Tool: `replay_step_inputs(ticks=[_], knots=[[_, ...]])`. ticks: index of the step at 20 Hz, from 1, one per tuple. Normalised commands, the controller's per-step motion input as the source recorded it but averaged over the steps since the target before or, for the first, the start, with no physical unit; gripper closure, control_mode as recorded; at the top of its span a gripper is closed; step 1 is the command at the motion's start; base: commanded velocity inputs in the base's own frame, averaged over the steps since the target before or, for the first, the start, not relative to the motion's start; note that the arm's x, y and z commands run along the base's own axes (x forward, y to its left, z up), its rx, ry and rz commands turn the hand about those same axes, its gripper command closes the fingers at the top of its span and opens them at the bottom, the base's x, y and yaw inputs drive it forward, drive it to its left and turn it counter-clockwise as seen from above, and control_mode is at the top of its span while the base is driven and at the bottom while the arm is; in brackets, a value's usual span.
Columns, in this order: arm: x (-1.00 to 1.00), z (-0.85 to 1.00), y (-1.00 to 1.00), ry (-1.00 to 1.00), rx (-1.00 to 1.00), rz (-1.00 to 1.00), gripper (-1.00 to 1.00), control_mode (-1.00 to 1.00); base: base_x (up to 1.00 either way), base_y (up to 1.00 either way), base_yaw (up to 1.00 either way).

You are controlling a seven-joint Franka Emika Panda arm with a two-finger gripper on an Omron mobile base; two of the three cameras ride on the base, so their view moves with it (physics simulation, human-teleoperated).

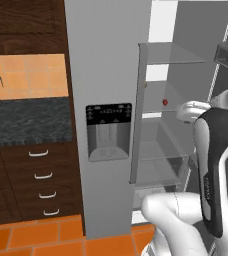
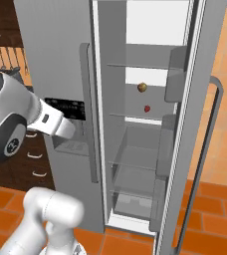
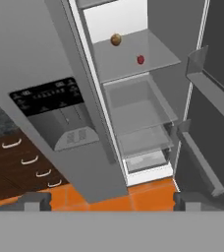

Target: Take the strawberry from the fridge and place it on top of the pancake, located on the dining counter.

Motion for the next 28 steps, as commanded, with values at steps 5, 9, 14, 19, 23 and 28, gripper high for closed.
replay_step_inputs(ticks=[5, 9, 14, 19, 23, 28], knots=[[-0.60, -0.02, 0.14, -0.11, -0.13, 0.02, -1.00, -1.00, 0.00, 0.00, 0.00], [-0.37, 0.00, 0.36, -0.08, -0.13, 0.00, -1.00, -1.00, 0.00, 0.00, 0.00], [-0.11, 0.01, 0.13, -0.03, -0.05, 0.00, -1.00, 1.00, 0.00, 0.00, 0.00], [0.00, 0.00, 0.00, 0.00, 0.00, 0.00, -1.00, 1.00, 0.15, -0.54, 0.00], [0.00, 0.00, 0.00, 0.00, 0.00, 0.00, -1.00, 1.00, 0.63, -0.54, 0.00], [0.00, 0.00, 0.00, 0.00, 0.00, 0.00, -1.00, 1.00, 0.96, 0.03, 0.01]])
